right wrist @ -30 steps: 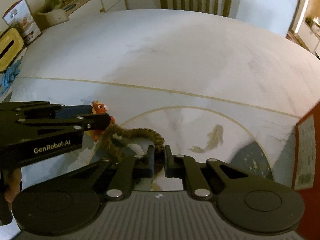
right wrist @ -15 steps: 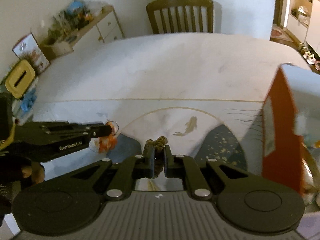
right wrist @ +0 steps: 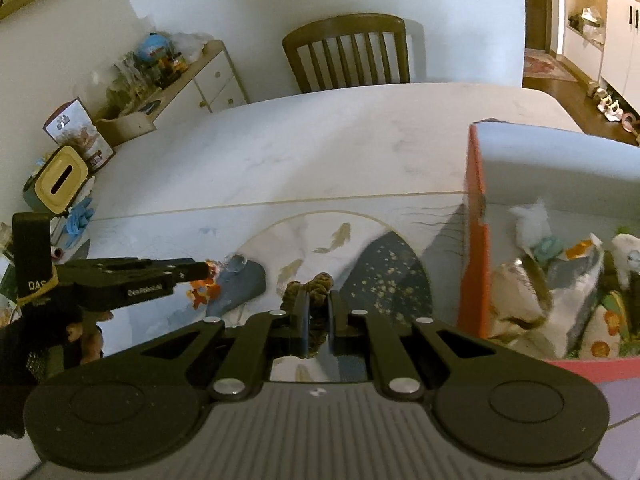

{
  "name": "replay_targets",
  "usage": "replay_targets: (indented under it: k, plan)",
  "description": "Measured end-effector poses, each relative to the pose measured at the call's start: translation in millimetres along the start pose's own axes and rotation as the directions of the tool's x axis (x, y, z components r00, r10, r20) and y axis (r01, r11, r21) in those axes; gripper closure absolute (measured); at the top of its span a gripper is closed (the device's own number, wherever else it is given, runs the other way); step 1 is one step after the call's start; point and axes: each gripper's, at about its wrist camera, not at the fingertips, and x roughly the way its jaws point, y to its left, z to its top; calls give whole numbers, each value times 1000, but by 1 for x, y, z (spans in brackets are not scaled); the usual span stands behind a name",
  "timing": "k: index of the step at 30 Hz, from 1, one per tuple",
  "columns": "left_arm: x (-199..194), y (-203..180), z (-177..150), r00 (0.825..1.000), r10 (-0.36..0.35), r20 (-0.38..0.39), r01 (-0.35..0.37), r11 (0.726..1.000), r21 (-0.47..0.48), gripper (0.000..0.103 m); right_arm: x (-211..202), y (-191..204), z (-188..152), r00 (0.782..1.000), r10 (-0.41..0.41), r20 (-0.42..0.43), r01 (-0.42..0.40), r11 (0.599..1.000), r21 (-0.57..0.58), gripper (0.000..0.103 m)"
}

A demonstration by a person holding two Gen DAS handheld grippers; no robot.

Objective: Organize objects
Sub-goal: 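Carry the dragon keychain and braided cord over the red shoebox with both tools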

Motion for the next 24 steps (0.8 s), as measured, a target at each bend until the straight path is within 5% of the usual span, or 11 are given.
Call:
replay_targets:
  k: [6,9,24]
  plan:
    - [4,-2,-2,998,58,-3,-58,998,-1,73,-12,-10,-6,1000,9,6,-9,1000,6,95]
    - [10,2,-5,995,93,-22,-93,995,-24,37,-17,-14,-8,1000,11,4,-11,1000,10,95]
    - [36,4,-18,988,140,-59,-140,990,-1,54,-21,-22,-15,1000,-1,-7,1,1000,28,95]
